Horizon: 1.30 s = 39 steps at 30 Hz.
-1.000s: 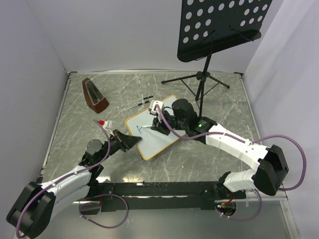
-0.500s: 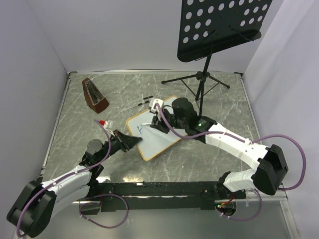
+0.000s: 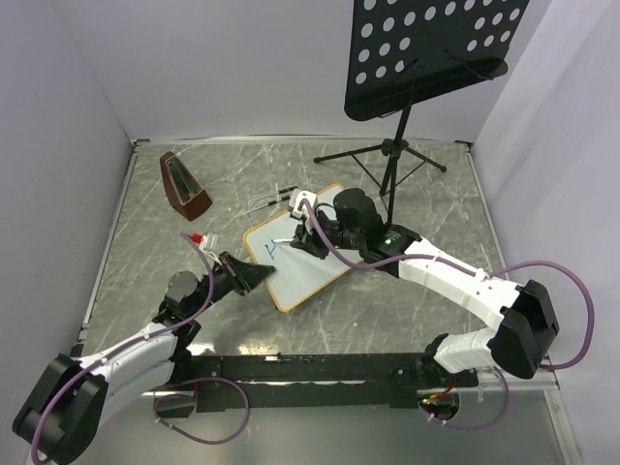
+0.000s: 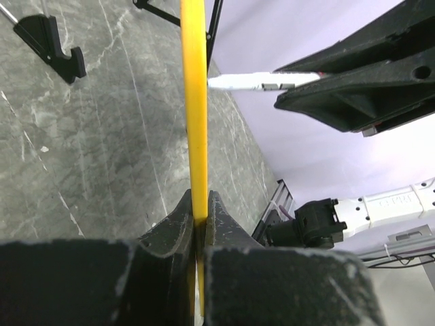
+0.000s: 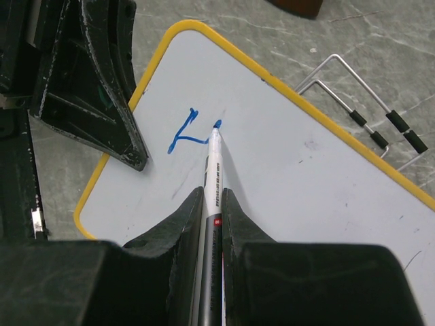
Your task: Write a sentence on the whiteboard
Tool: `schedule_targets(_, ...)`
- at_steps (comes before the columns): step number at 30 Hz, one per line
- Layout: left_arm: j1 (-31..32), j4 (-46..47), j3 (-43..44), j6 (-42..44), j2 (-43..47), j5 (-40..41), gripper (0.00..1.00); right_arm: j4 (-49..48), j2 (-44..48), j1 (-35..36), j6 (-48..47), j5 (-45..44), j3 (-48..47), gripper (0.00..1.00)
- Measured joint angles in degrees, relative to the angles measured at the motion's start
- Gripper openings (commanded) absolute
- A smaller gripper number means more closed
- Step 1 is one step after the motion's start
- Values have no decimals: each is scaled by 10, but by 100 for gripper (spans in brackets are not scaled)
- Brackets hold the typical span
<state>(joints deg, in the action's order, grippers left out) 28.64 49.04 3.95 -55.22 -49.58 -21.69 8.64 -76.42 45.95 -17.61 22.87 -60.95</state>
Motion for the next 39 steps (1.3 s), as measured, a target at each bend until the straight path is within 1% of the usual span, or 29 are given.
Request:
schedule_targets(13, -28, -16, -3, 0, 33, 14, 1, 17, 13, 0, 0, 22, 34, 0)
schedule_targets(39, -32, 9, -9, -14, 12, -29, 1, 14, 10, -12, 7, 34, 19, 0)
